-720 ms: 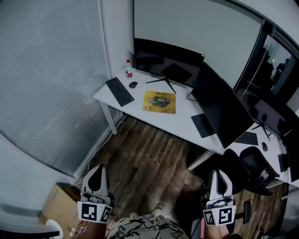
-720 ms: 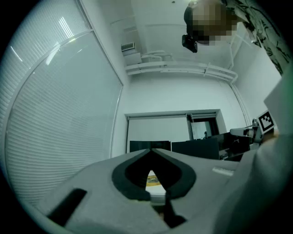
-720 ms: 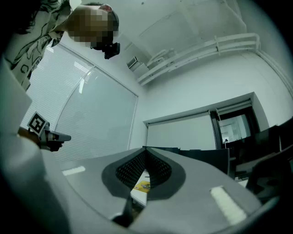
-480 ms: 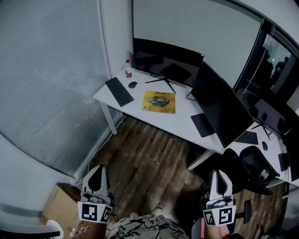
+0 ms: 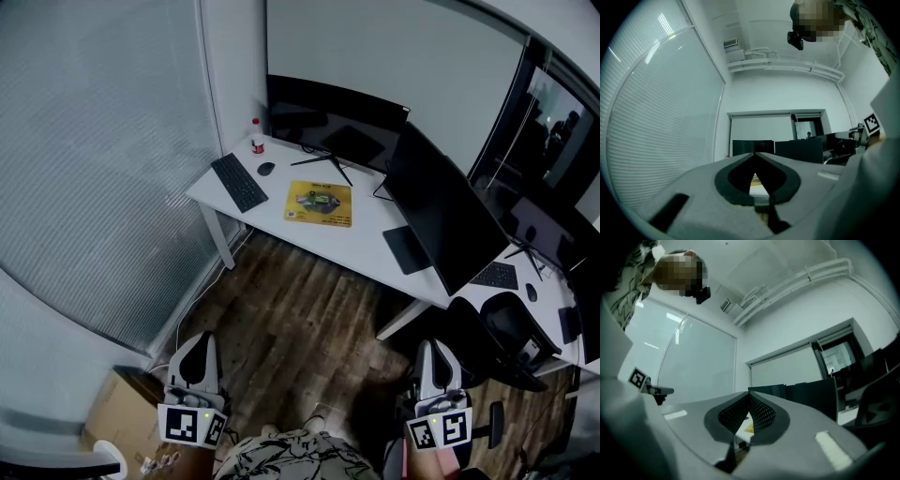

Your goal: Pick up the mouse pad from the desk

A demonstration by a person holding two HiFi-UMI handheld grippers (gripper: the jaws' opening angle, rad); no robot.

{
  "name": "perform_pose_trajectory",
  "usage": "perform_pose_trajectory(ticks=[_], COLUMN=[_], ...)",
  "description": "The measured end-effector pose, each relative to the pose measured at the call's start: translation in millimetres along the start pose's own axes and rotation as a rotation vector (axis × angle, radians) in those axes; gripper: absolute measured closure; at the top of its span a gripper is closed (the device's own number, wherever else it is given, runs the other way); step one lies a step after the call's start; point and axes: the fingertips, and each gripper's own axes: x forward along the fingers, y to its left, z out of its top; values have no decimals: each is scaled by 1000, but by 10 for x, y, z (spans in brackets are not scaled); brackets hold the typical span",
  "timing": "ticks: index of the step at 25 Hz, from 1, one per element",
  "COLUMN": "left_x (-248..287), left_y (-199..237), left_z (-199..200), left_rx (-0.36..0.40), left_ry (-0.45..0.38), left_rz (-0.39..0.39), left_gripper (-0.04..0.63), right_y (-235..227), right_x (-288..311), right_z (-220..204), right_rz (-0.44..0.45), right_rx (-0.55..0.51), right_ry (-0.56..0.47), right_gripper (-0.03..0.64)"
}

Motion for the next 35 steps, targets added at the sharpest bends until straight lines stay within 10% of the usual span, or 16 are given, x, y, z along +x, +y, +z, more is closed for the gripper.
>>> perform_pose_trajectory(ticks=[3, 17, 35], left_x=[-6, 16, -22], left_y=[38, 149, -155], left_z=[-30, 9, -81], left_rx=[37, 70, 87], left_ry=[13, 10, 47], left_rz=[30, 123, 149], left_gripper=[557, 6, -6], right_y=[22, 52, -169], right_x=[16, 105, 20], right_z=[-46, -173, -228], right_rz=[-9, 49, 80], right_rx=[-64, -55, -9], right_ry=[18, 51, 50], right_gripper=[572, 134, 101])
